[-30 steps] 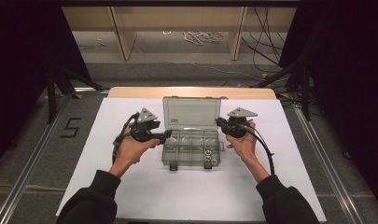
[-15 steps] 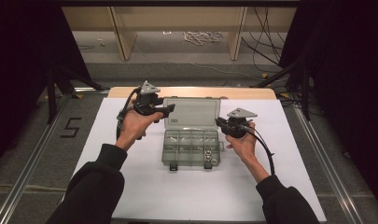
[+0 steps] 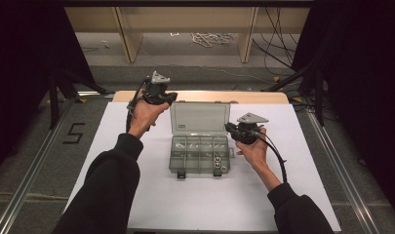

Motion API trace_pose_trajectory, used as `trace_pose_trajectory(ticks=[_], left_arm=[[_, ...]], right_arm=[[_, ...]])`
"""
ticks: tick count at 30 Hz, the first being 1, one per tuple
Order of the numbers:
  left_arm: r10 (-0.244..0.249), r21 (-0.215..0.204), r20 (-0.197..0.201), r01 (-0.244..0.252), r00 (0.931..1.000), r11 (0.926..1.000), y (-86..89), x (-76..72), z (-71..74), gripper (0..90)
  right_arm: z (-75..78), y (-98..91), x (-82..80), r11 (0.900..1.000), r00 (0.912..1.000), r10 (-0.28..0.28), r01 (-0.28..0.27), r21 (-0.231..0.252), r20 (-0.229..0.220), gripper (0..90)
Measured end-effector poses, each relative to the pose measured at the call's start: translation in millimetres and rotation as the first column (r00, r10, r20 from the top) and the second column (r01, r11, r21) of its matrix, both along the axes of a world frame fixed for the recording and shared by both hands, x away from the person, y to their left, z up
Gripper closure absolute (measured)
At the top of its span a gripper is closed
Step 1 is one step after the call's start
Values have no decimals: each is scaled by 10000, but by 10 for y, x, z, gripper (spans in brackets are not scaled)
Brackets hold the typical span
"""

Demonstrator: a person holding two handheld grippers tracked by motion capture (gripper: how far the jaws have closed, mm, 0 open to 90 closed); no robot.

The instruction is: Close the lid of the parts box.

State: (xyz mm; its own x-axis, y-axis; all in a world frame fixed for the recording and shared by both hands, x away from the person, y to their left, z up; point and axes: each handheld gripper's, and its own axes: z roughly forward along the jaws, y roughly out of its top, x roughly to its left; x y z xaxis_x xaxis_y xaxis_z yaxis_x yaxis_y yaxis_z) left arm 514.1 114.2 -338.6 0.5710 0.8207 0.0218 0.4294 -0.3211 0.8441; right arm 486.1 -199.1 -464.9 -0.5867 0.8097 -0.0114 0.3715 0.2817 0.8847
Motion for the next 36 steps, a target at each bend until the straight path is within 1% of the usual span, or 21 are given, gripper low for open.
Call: trace_pose_trajectory(ticks=[1,3,4,5,6,8,9,10,12,17,18,20,21,22,23,25,26,29,34,35,36], left_arm=[[92,-8,46,-92,9999,10000,-13,19,-13,898],[84,366,-34,-83,10000,9993,-14,53,-25,899],[82,398,-35,-81,10000,9992,-17,67,-34,899],[255,152,67,-256,9997,9996,-40,94,-66,899],[209,308,-16,-208,9998,9993,-29,106,-70,899],[493,132,-46,-492,9988,9987,-53,144,-115,899],[469,283,-113,-465,9988,9985,-47,162,-133,899],[580,151,-136,-577,9982,9982,-62,177,-157,899],[415,415,-363,-400,9985,9983,-46,193,-168,898],[397,288,-499,-383,9980,9988,-64,196,-183,899],[462,62,-473,-460,9978,9989,-81,189,-189,899],[265,204,-550,-254,9981,9995,-65,171,-173,898],[379,-10,-491,-379,9981,9993,-81,155,-177,898],[280,130,-485,-274,9984,9995,-71,138,-166,898],[235,93,-499,-230,9985,9997,-69,124,-163,898],[197,-60,-499,-200,9986,9998,-69,90,-160,897],[180,-61,-479,-183,9987,9998,-67,80,-159,897],[46,-185,-511,-55,9987,9998,-49,45,-163,897],[-130,-413,-511,109,9986,9991,-39,-50,-190,897],[-254,-374,-522,234,9983,9990,-40,-81,-196,897],[-308,-393,-533,287,9981,9988,-44,-102,-201,897]], right_arm=[[-1,1,1,10000,10000,-2,2,4,11,826],[-4,6,1,10000,10000,53,-53,-6,42,826],[-1,6,-3,10000,10000,52,-52,-81,49,826],[-2,6,-2,10000,10000,53,-52,-79,61,826],[-1,8,-2,10000,10000,43,-43,-69,57,826],[-5,15,-4,10000,9999,-30,31,-40,133,826],[-5,16,-5,10000,9999,-36,37,-44,130,826],[-3,15,-7,10000,9999,-39,40,-77,108,826],[-4,15,-9,10000,9999,-49,49,-72,97,826],[-4,14,-10,10000,9999,-62,63,-49,81,825],[-3,16,-11,10000,9999,-79,80,-45,75,823],[5,19,-21,9998,9999,-153,153,-110,58,815],[5,21,-22,9999,9999,-141,142,-88,80,804],[6,24,-24,9998,9998,-180,180,-38,125,765],[24,17,-35,9994,9994,-348,348,1,-23,728],[48,18,-53,9991,9992,-375,377,210,-99,685],[85,15,-85,9990,9990,-440,440,80,-8,652],[154,1,-155,9993,9992,-377,376,84,150,579],[236,-41,-272,9994,9992,-264,271,218,-290,426],[233,-45,-277,9994,9996,-203,207,284,-170,410],[256,-57,-311,9997,9985,-173,181,160,-516,384]])
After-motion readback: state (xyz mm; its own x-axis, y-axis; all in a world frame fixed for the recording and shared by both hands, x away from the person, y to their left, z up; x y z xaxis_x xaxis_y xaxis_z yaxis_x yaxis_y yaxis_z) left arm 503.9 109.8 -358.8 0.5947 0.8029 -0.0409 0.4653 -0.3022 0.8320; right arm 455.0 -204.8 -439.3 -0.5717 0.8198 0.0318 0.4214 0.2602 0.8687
